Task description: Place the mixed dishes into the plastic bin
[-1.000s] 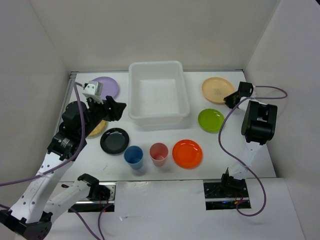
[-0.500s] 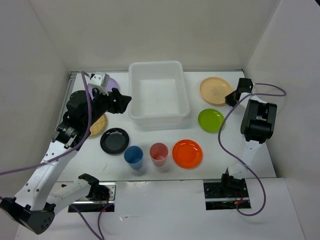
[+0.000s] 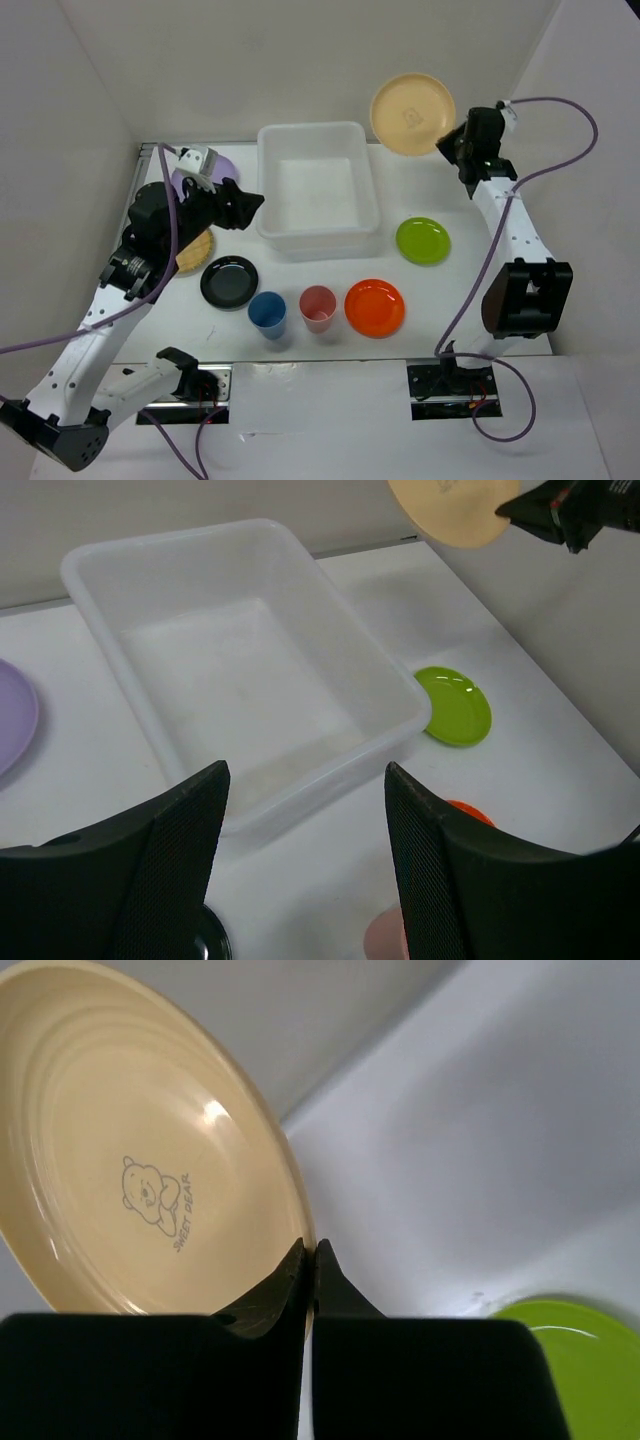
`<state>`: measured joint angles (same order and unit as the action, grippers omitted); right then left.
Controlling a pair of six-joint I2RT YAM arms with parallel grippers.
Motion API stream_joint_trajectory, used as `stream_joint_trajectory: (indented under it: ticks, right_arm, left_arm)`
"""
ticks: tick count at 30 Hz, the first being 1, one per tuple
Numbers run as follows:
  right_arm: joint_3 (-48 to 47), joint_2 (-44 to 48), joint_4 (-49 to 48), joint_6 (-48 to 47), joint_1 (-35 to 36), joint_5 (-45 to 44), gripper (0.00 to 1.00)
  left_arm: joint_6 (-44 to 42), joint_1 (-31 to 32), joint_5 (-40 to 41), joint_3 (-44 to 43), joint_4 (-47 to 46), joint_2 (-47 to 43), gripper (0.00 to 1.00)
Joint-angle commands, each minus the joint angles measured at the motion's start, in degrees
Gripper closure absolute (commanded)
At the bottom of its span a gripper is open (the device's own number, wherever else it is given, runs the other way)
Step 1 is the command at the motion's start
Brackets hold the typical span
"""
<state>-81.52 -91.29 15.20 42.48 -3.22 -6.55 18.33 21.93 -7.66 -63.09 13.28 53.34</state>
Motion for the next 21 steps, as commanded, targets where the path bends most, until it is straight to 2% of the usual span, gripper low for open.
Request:
stream_joint_trajectory:
  ticks: [1, 5, 8, 17, 21]
  right_arm:
    - [-6.89, 0.78, -0.18, -1.26, 6.72, 2.58, 1.0]
    - [-11.55, -4.07, 0.36, -1.79, 17.6, 0.58, 1.0]
    - [-14.18, -8.88, 0.36, -1.79, 22.28, -0.65, 1.0]
    - [-27.97, -25.51, 4.74, -3.46, 27.48, -2.42, 1.0]
    - [-33.79, -33.67, 8.17, -4.07, 28.71, -6.19, 1.0]
  left_arm:
    - [-0.13, -0.22, 0.28, -1.33, -0.89, -2.45, 0.29]
    - [1.09, -0.22, -0.24, -2.65, 0.26, -2.45, 0.29]
    - [2.24, -0.22, -0.95, -3.97, 0.87, -4.03, 0.28]
    - [3.03, -0.22, 0.81, -3.97, 3.86, -6.49, 0.28]
    - [3.03, -0.22, 0.81, -3.44, 3.86, -6.5, 0.26]
